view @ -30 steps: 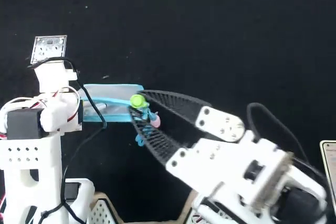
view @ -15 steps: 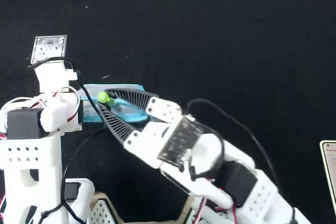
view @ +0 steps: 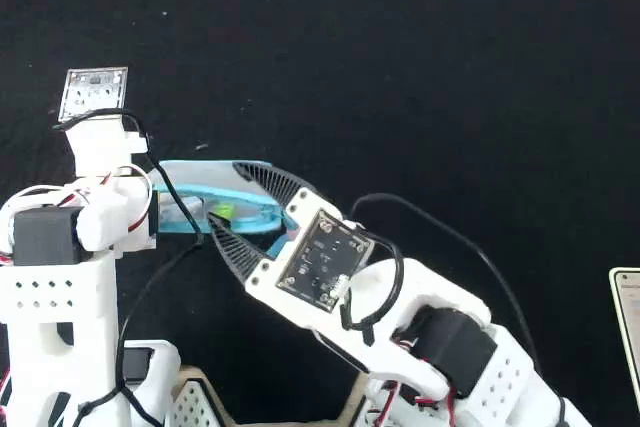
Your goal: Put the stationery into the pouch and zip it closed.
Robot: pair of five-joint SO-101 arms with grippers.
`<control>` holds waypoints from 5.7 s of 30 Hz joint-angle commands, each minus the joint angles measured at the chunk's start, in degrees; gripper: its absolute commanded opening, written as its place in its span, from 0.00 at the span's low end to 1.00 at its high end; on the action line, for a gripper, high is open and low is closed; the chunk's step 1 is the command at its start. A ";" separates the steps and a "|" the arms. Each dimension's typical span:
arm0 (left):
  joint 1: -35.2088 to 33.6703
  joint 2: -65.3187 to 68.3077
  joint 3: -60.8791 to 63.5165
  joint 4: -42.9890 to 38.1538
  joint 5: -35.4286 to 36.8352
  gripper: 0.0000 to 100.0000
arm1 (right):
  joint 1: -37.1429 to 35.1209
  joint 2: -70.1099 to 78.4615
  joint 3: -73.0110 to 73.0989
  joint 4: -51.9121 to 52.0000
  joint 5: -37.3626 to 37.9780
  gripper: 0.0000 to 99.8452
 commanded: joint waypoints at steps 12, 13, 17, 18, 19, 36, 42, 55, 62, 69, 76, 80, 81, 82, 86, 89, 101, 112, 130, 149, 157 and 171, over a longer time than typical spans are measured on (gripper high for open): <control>-0.31 -0.09 -6.55 -1.49 0.35 0.03 | -9.14 -0.22 8.66 -9.85 0.62 0.03; -0.31 -0.09 -6.55 -1.41 0.35 0.03 | -9.05 -0.22 9.89 -12.31 0.62 0.03; -0.22 -0.18 -6.64 -1.32 0.35 0.03 | -9.05 -0.22 13.14 -20.75 0.62 0.03; -0.22 -0.53 -7.08 -1.14 0.35 0.03 | -9.05 -0.22 13.85 -22.15 0.62 0.03; -0.22 -1.32 -7.69 -0.79 0.35 0.03 | -9.05 -0.13 14.73 -23.38 0.62 0.03; 7.52 -18.02 1.80 -5.98 0.09 0.03 | 4.13 -0.22 18.77 -26.46 0.44 0.07; 8.31 -17.58 4.44 -8.09 0.00 0.03 | 5.01 -0.31 18.51 -21.80 0.44 0.09; 8.31 -17.58 4.97 -8.18 0.09 0.03 | -3.08 -0.75 2.95 1.58 0.70 0.09; 8.31 -17.58 4.97 -8.18 0.18 0.03 | -5.63 -0.75 -1.10 8.70 0.70 0.24; 8.31 -17.58 4.97 -8.18 0.35 0.03 | -10.37 -0.75 2.07 9.05 2.29 0.21; 8.31 -17.58 4.97 -8.09 0.18 0.03 | -14.42 -0.75 5.67 12.48 12.04 0.11; 8.31 -17.58 4.97 -8.09 0.09 0.03 | -12.92 -1.01 4.88 17.85 12.75 0.10; 8.31 -17.58 4.97 -8.09 0.09 0.03 | -11.87 -1.71 4.18 19.25 12.66 0.12; 8.31 -17.58 4.97 -8.09 0.09 0.03 | -10.46 -2.77 3.30 20.66 12.66 0.14; 8.22 -17.58 4.97 -8.09 0.09 0.03 | -3.78 -9.89 -1.45 26.46 8.00 0.23; 8.22 -17.58 4.97 -7.91 0.09 0.03 | 2.64 -15.78 -3.65 29.36 8.18 0.24; 8.22 -17.58 4.97 -7.91 0.09 0.03 | 29.80 -17.89 31.25 5.01 8.09 0.24; 8.22 -17.93 6.37 -8.18 0.00 0.03 | 17.93 -17.89 32.04 6.86 7.91 0.24; 8.22 -17.67 6.29 -8.18 0.00 0.03 | 17.58 -17.89 19.03 17.76 -9.05 0.24; 8.22 -17.67 6.81 -9.49 0.00 0.03 | 15.21 -17.89 34.86 0.09 -9.49 0.24; 8.22 -17.67 6.81 -9.41 0.00 0.03 | 26.46 -17.89 30.55 2.81 -6.59 0.03; 8.22 -17.67 6.90 -9.32 0.00 0.03 | 13.27 -17.89 23.78 10.20 0.70 0.05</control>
